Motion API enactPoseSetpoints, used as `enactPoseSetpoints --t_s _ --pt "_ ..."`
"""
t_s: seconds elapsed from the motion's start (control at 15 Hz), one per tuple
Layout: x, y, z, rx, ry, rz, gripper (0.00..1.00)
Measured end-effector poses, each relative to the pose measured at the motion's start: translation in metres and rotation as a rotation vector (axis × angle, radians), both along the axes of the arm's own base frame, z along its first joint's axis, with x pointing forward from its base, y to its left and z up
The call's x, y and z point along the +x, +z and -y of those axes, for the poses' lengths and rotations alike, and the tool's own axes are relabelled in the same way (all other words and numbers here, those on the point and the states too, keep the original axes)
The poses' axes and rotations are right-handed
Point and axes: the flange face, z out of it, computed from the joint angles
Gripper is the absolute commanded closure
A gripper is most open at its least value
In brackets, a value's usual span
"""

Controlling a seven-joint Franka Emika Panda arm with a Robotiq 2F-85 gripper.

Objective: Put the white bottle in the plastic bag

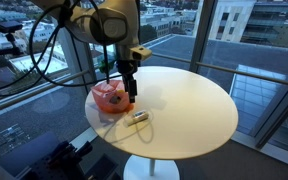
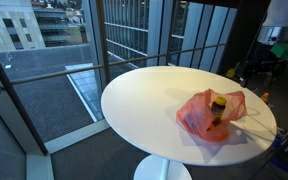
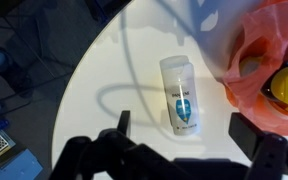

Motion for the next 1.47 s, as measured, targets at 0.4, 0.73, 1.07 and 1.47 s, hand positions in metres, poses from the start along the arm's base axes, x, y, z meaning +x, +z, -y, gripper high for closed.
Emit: enactPoseSetpoints --t_s 0.4,0.73,1.07,1.47 --pt "0.000 0.000 0.008 0.002 -0.016 0.000 0.00" --pt "0.001 -0.004 0.010 0.002 -0.026 0.000 0.00" --pt "0.011 -0.032 0.022 -0.014 -0.083 0.028 0.00" --pt "0.027 -0.088 0.025 -0.029 -0.065 -0.010 0.00"
